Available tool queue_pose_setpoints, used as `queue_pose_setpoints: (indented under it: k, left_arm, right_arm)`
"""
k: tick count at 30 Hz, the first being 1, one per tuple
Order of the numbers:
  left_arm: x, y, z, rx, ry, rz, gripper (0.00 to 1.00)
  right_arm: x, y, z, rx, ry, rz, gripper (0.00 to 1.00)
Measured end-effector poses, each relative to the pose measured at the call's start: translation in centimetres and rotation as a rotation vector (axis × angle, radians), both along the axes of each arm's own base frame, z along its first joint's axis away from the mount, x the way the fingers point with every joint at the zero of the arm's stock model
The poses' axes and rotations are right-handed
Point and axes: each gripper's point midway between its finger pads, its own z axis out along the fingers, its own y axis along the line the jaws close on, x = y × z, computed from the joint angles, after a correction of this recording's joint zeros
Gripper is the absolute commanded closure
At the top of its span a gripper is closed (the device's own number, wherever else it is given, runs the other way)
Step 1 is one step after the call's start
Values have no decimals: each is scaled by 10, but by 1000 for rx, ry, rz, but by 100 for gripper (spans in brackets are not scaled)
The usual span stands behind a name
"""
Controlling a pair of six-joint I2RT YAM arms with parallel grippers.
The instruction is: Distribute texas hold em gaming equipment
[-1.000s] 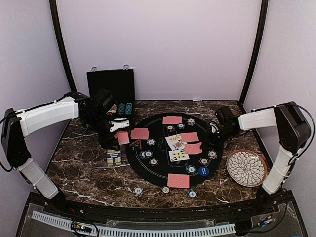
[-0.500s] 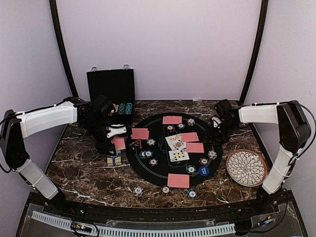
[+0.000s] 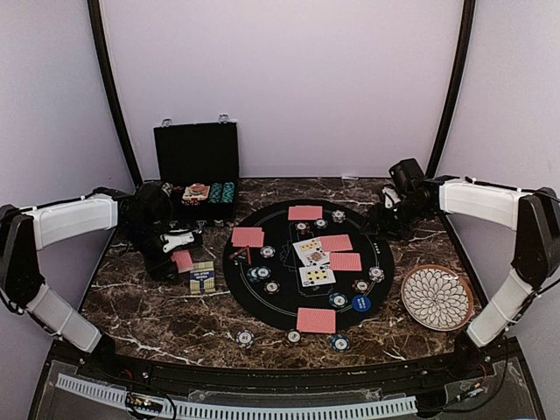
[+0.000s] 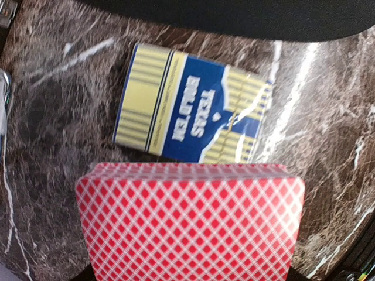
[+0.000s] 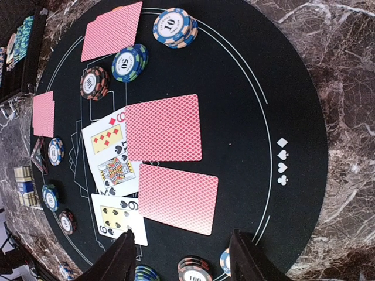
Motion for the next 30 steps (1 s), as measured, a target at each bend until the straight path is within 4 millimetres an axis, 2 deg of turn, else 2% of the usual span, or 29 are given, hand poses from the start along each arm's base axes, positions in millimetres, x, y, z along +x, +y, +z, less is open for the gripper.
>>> queue_pose_setpoints:
  k: [5, 8, 11, 17, 22, 24, 25, 27, 30]
  left_arm:
    - [-3, 33, -22, 32, 16, 62, 100]
    - [-11, 44, -37, 48, 33, 69, 100]
    - [-18, 50, -48, 63, 45, 66, 100]
    - [-12, 49, -62, 64, 54, 60, 87]
    - [-6, 44, -67, 48, 55, 57, 68]
    - [-4, 42, -67, 44, 50, 51, 49]
    - [-4, 41, -67, 43, 48, 46, 35]
    - [-4, 38, -67, 41, 43, 36, 27]
    - [-5, 32, -67, 34, 40, 12, 24]
  right_arm:
    - [-5, 3, -2, 11, 12, -1, 42]
    - [-8, 5, -3, 21, 19, 1, 42]
    - [-8, 6, 2, 37, 9, -1, 41]
    - [-9, 8, 16, 69, -23, -5, 40]
    - [-14, 9, 22, 88, -30, -11, 40]
    - [-16, 9, 24, 95, -32, -11, 40]
    - [-17, 9, 25, 99, -33, -10, 40]
    - [-18, 10, 27, 106, -34, -8, 40]
    - [-19, 11, 30, 116, -38, -5, 39]
